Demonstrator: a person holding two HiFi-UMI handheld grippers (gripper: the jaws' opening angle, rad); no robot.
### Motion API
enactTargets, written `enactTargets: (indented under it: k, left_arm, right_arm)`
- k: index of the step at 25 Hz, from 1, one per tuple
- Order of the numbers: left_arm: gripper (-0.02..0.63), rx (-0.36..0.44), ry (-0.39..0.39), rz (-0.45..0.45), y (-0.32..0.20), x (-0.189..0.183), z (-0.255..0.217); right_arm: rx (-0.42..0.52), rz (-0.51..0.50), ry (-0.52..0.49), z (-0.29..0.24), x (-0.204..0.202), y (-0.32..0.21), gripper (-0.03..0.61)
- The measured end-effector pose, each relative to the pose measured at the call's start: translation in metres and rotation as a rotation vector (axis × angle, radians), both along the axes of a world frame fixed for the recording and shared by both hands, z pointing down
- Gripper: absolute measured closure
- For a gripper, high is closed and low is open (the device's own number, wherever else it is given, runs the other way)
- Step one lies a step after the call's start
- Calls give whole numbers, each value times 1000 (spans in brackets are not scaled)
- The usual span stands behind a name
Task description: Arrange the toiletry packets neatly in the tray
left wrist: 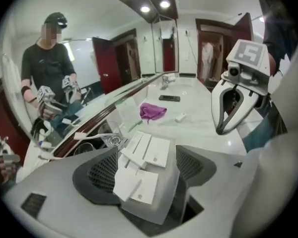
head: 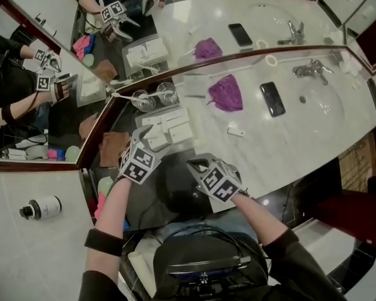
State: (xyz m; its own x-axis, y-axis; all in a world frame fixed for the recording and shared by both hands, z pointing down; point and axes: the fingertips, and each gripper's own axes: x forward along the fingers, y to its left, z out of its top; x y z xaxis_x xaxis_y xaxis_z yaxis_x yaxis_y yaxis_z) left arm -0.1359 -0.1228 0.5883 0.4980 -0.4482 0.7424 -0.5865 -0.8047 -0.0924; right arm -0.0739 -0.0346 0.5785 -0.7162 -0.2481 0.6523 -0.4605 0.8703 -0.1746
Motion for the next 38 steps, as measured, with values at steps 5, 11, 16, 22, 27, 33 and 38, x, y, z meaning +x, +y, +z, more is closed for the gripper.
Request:
enactTargets:
  k: [5, 11, 16, 22, 27, 33, 38]
  left_arm:
    - [204, -62, -190, 215, -25, -2, 41]
    - [204, -120, -334, 407, -42, -4, 75]
    - [204, -171, -369, 480, -45, 0, 95]
    - [261, -218, -406, 508, -43, 0, 110]
    - [265, -245, -376, 475, -42, 0, 107]
    - [265, -202, -283, 382, -41, 12, 68]
    - [265, -140, -178, 271, -29, 20, 22]
  right_arm:
    - [-50, 7, -15, 17, -5, 0, 561]
    - [-117, 33, -29, 44, -1, 1, 561]
    - [-131, 58, -33, 47, 3, -12, 561]
    - [-140, 75, -39, 49, 7, -20, 561]
    - [-140, 90, -38, 51, 14, -24, 561]
    - [-128, 102, -37, 43, 23, -21, 561]
    - [-102, 101, -34, 29, 32, -17, 561]
